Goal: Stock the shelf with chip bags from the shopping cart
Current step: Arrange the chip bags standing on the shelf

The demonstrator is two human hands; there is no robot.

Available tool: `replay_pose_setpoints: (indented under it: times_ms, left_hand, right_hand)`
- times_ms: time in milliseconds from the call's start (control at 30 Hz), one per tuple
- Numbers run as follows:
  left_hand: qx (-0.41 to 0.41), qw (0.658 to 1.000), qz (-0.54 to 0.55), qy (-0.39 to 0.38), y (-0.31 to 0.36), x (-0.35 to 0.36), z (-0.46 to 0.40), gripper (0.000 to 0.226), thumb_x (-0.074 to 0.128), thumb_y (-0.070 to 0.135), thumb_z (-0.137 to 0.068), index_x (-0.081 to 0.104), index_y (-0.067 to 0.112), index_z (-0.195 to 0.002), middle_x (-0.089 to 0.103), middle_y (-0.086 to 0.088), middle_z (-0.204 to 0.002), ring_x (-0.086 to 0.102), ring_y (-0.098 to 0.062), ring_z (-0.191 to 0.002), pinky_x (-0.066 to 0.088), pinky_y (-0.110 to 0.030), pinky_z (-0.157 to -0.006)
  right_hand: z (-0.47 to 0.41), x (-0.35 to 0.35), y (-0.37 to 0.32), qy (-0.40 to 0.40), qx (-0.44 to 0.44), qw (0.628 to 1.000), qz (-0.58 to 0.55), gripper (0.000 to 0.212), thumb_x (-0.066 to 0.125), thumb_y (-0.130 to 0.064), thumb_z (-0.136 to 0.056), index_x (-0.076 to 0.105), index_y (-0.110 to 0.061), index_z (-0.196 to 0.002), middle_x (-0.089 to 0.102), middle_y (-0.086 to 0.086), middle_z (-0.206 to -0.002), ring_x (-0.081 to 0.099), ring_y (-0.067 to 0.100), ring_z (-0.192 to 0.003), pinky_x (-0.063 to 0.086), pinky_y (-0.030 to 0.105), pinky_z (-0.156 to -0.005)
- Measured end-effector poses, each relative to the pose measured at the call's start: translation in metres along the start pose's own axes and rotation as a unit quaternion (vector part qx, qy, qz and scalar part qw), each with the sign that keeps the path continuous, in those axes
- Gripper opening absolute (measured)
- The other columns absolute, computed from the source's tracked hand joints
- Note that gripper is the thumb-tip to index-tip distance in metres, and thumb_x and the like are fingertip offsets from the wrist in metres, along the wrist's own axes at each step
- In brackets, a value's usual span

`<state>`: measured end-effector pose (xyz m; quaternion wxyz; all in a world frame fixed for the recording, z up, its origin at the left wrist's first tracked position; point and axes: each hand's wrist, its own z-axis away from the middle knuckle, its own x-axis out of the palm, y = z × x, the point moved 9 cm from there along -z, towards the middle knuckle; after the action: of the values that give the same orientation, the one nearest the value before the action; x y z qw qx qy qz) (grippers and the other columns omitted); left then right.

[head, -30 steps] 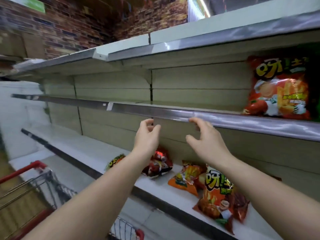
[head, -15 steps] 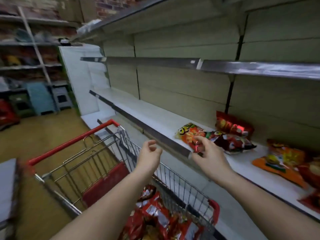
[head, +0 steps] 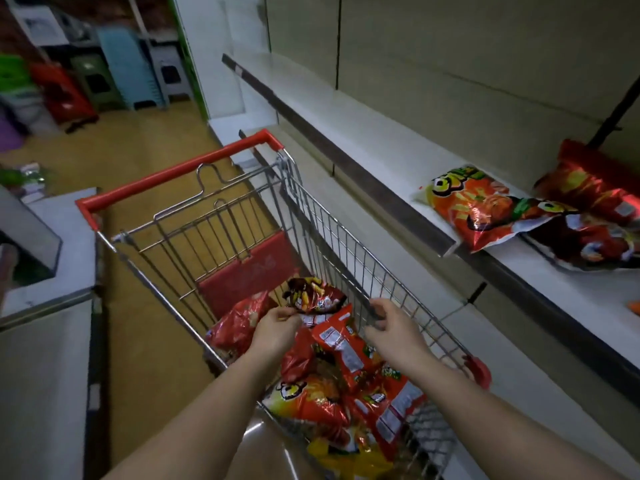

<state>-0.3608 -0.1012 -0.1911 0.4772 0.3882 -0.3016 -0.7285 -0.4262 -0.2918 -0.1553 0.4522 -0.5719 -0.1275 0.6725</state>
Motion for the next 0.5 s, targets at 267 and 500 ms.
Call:
replay_pose_setpoints:
  times_ms: [267, 500]
  left_hand:
    - [-0.126, 0.989, 0.046, 0.06, -0.073, 0.036, -0.036, 0.02, 0.054, 0.014, -0.094, 0.061, 0.005, -0.111, 0.065, -0.018, -0.105, 0.059, -0.023, -0.08, 0.038, -0.02, -0.056]
    - [-0.223, 0.969, 0.077, 0.078, -0.138, 0.072, -0.05, 0.013, 0.053, 0.017, -0.095, 0.056, 0.012, -0.106, 0.058, -0.005, -0.087, 0.05, -0.017, -0.072, 0.035, -0.026, -0.058]
  right_hand:
    - [-0.078, 0.067, 0.075, -0.142, 0.041, 0.989, 0.025, 0.052, 0.06, -0.021, -0.088, 0.042, -0.018, -0.137, 0.054, 0.004, -0.133, 0.054, 0.023, -0.116, 0.044, 0.029, -0.093]
    - [-0.098, 0.131, 0.123, -0.245, 0.062, 0.966, 0.058, 0.05, 0.057, -0.014, -0.088, 0.043, -0.011, -0.136, 0.055, 0.011, -0.13, 0.055, 0.025, -0.111, 0.04, 0.023, -0.082]
